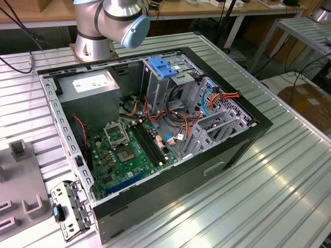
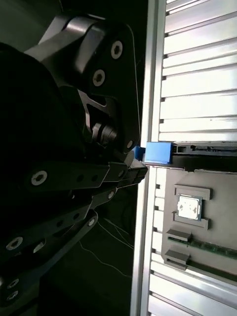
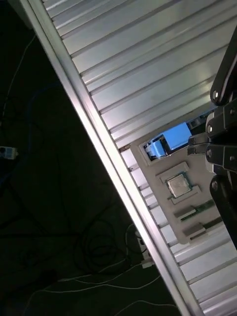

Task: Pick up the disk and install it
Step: 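Pick up the disk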

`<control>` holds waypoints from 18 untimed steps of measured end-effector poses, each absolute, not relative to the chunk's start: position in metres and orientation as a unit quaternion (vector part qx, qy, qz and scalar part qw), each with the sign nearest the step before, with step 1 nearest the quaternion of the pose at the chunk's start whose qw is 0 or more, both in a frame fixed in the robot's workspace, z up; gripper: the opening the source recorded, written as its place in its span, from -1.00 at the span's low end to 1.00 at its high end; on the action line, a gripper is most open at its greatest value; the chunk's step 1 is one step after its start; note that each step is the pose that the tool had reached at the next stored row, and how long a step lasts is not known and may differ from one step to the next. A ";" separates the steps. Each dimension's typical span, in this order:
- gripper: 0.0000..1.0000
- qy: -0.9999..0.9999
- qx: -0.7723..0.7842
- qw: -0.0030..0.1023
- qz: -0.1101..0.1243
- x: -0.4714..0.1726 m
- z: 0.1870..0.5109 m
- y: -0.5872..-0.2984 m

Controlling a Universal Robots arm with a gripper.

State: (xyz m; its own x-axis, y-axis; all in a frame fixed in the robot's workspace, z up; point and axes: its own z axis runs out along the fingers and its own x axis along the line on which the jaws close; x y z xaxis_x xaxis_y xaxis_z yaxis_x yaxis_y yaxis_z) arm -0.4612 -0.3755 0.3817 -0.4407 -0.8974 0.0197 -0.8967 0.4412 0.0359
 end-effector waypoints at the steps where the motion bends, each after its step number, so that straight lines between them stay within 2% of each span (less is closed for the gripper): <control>1: -0.79 -0.844 0.535 0.018 -0.010 -0.461 0.382 -0.376; 18: -0.79 -0.772 0.636 0.015 -0.005 -0.461 0.381 -0.376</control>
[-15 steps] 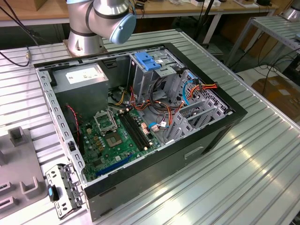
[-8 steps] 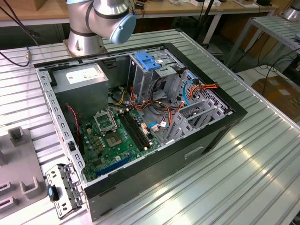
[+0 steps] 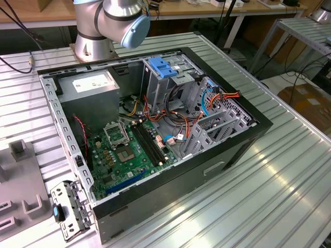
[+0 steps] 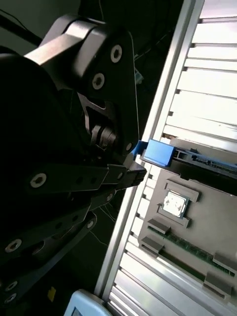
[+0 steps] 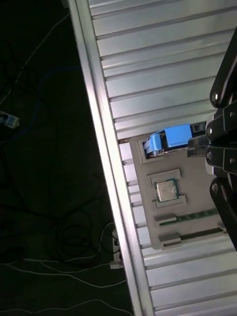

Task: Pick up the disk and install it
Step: 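Pick up the disk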

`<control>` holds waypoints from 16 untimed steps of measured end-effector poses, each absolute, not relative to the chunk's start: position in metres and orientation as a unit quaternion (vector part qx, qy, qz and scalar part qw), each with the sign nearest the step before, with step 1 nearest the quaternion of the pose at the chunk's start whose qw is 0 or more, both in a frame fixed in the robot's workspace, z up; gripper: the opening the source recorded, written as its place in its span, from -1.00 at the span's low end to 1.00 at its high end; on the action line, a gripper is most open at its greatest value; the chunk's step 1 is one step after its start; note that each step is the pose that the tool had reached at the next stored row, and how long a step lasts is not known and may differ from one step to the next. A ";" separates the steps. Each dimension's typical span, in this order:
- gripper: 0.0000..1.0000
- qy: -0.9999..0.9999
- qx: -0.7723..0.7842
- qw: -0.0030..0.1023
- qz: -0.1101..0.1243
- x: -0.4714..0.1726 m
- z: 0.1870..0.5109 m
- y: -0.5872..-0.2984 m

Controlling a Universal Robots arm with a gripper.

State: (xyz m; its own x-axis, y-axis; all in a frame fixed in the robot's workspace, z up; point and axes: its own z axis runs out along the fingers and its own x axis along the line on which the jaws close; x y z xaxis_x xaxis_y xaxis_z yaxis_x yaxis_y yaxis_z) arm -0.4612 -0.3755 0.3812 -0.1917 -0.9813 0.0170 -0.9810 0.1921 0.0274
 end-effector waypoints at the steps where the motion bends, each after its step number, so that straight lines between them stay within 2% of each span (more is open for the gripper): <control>1: -0.79 -0.768 0.640 0.015 -0.005 -0.461 0.381 -0.376; 16: -0.79 -0.747 0.665 0.015 -0.004 -0.461 0.381 -0.376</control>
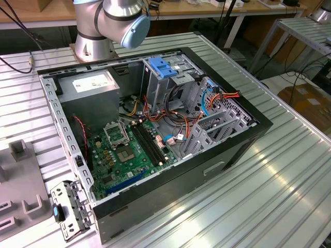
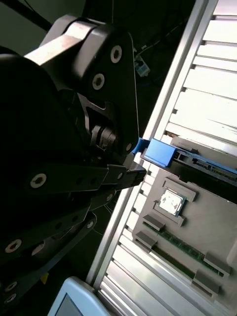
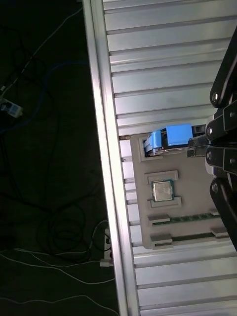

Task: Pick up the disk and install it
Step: 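Pick up the disk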

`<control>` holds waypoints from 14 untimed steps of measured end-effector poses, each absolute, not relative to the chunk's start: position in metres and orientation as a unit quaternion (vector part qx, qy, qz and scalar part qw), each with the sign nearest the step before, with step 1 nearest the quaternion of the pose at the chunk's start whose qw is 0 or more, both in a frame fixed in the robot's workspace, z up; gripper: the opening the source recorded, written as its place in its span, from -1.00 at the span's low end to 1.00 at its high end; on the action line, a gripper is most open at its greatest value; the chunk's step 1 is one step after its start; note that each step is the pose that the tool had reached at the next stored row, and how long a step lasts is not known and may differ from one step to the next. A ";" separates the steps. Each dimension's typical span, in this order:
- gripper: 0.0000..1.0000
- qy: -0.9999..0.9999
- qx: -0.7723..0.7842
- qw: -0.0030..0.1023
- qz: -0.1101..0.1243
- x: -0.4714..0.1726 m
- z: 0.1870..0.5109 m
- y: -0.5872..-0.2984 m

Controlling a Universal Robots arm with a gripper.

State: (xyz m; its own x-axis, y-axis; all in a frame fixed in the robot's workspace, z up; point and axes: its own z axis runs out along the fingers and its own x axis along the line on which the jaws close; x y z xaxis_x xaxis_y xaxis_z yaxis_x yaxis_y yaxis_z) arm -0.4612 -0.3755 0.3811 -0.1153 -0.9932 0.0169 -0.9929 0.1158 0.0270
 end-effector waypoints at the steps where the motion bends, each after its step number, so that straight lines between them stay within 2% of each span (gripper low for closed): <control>1: -0.79 -0.743 0.669 0.015 -0.004 -0.461 0.381 -0.376; 7: -0.77 -0.716 0.698 0.015 -0.003 -0.461 0.380 -0.376; 9: -0.53 -0.704 0.711 0.014 -0.002 -0.461 0.378 -0.376; 10: -0.53 -0.700 0.714 0.014 -0.001 -0.461 0.378 -0.376; 11: -0.29 -0.694 0.720 0.013 -0.001 -0.461 0.376 -0.376; 13: -0.29 -0.688 0.726 0.013 -0.001 -0.461 0.374 -0.376; 14: -0.17 -0.686 0.727 0.013 0.000 -0.461 0.372 -0.375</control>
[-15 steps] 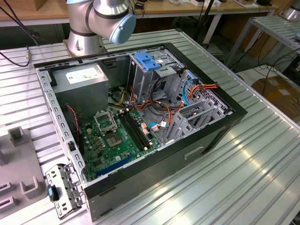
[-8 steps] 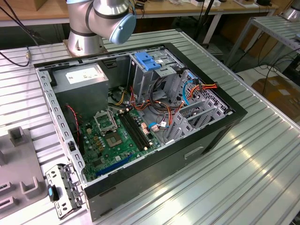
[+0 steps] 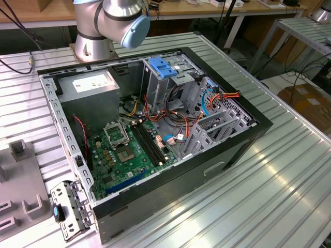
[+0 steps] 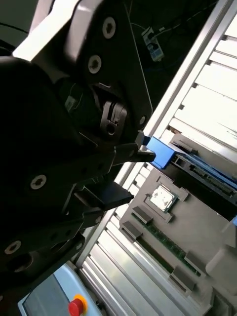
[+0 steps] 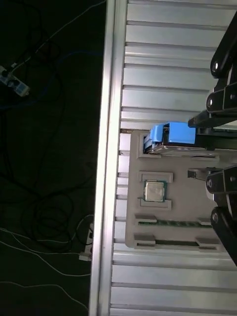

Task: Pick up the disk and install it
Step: 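Pick up the disk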

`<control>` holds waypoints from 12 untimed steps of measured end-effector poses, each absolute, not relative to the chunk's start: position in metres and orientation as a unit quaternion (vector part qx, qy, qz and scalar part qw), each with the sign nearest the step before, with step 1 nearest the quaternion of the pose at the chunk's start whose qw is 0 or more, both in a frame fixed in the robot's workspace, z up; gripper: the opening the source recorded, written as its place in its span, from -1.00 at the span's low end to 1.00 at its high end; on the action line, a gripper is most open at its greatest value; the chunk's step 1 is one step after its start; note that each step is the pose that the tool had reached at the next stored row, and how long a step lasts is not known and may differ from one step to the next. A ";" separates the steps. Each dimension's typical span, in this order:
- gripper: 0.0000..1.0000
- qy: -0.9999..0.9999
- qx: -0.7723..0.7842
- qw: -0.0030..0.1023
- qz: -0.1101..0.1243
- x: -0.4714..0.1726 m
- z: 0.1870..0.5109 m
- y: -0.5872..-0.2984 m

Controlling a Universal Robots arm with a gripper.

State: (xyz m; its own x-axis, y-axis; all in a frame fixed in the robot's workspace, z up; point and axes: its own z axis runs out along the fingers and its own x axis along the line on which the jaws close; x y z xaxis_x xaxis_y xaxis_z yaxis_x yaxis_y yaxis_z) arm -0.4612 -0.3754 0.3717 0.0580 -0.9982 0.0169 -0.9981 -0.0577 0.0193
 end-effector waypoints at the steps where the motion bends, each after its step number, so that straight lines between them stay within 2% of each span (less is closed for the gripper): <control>1: -0.04 -0.686 0.727 0.013 0.000 -0.461 0.370 -0.375; 12: -0.02 -0.686 0.728 0.013 0.000 -0.461 0.347 -0.372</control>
